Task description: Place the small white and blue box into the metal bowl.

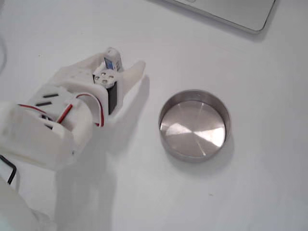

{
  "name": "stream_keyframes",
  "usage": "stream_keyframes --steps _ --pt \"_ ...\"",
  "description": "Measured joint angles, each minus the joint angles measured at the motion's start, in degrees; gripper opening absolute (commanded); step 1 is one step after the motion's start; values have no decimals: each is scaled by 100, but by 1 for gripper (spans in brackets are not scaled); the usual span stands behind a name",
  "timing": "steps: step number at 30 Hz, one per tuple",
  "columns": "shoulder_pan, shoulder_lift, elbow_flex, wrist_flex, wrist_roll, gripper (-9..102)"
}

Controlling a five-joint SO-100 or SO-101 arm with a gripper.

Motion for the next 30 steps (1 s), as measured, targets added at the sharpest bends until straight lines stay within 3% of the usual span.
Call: stream_keyframes --steps 9,30 --pt "-18 -97 -132 0 404 28" --pt "-9 -378 -343 -18 457 -3"
